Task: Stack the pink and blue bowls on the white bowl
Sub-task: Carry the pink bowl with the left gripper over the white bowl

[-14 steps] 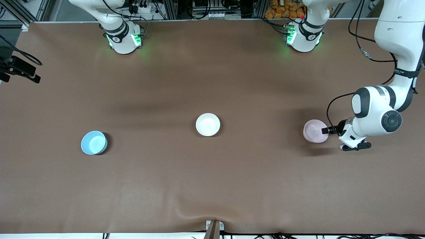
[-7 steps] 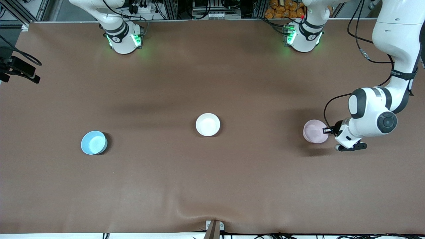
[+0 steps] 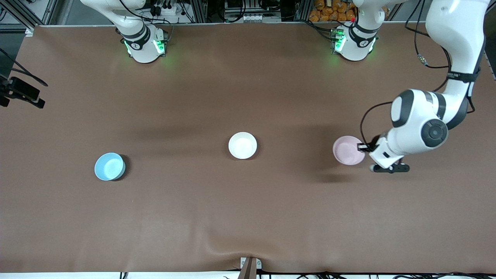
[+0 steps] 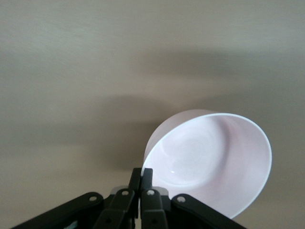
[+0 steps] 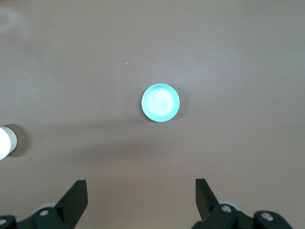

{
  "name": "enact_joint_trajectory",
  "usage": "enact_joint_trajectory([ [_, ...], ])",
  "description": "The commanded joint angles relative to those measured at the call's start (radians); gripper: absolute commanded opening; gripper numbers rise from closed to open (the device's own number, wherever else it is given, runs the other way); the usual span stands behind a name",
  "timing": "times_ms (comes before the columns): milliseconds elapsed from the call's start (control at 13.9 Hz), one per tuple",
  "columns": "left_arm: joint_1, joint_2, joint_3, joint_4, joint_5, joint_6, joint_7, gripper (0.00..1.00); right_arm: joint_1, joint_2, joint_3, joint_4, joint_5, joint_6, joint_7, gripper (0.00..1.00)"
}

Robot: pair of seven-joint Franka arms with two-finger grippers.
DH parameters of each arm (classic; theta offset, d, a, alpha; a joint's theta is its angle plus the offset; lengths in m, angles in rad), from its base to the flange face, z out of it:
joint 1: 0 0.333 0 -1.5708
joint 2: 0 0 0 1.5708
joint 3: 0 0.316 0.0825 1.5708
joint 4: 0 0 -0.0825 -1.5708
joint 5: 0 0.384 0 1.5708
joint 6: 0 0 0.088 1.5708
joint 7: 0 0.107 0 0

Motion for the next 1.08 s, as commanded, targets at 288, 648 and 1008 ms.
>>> enact_joint_trajectory([
  [288, -0.159, 0.068, -0.166, 0.192, -0.05, -0.083, -0.464, 0.0, -0.012, 0.184, 0.003, 0.019, -0.004, 0.009, 0.001, 1.0],
  [648, -0.377, 0.258, -0.152, 0.374, -0.034, -0.014, -0.74, 0.0, -0.017, 0.273, 0.0, 0.021, -0.007, 0.016, 0.001, 1.0],
  [1008, -0.607, 0.333, 0.03, 0.422, -0.04, 0.1, -0.84, 0.0, -0.031, 0.304, -0.001, 0.016, -0.009, 0.062, 0.009, 1.0],
])
